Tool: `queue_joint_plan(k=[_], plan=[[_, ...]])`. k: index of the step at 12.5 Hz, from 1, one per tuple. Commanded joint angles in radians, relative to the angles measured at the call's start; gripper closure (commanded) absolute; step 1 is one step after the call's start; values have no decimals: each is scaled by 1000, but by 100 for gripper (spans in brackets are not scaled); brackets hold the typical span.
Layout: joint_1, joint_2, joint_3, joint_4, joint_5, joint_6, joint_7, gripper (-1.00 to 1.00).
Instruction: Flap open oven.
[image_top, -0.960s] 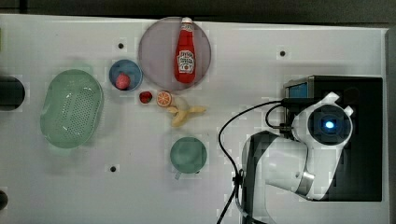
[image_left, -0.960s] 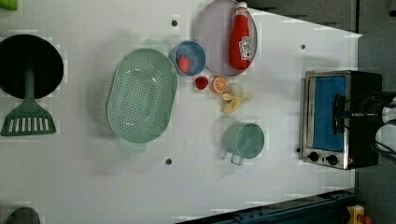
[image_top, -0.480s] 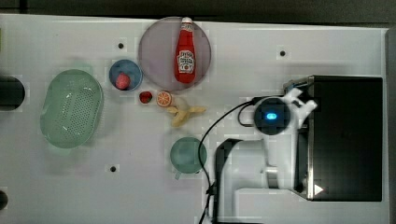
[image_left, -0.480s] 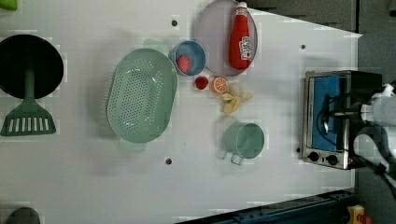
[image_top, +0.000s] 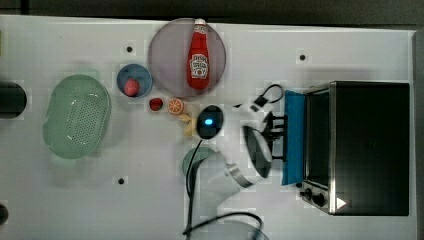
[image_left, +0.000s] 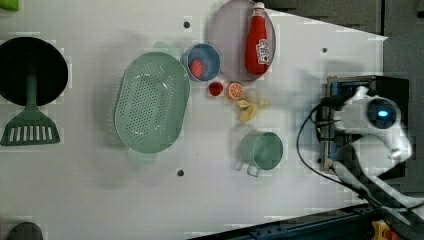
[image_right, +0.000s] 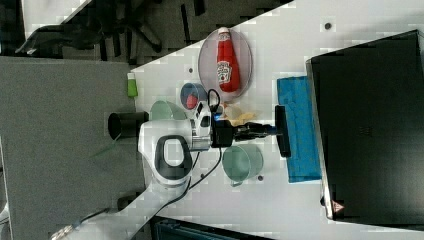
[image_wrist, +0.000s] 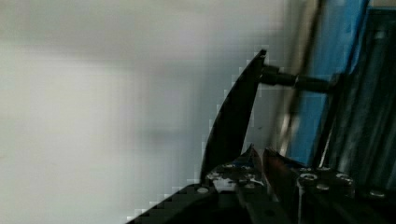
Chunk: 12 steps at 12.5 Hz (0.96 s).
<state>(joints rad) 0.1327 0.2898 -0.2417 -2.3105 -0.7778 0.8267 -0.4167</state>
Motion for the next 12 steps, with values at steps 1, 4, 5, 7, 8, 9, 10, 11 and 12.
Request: queue_joint_plan(k=[1,4,5,7,8,9,10,11,12], plan=[[33,79,4,9,-45,1,277,65],[55,177,13,59,-57,10,301,65],[59,209,15,78,-56,25,302,65],[60,241,14,111,-54,53,302,65],[59,234,13,118,-51,57,302,65],[59,213,15,121,-34,64,302,65],[59,180,15,123,18,66,302,65],[58,135,15,123,104,65,301,65],[57,82,13,124,204,61,301,65]])
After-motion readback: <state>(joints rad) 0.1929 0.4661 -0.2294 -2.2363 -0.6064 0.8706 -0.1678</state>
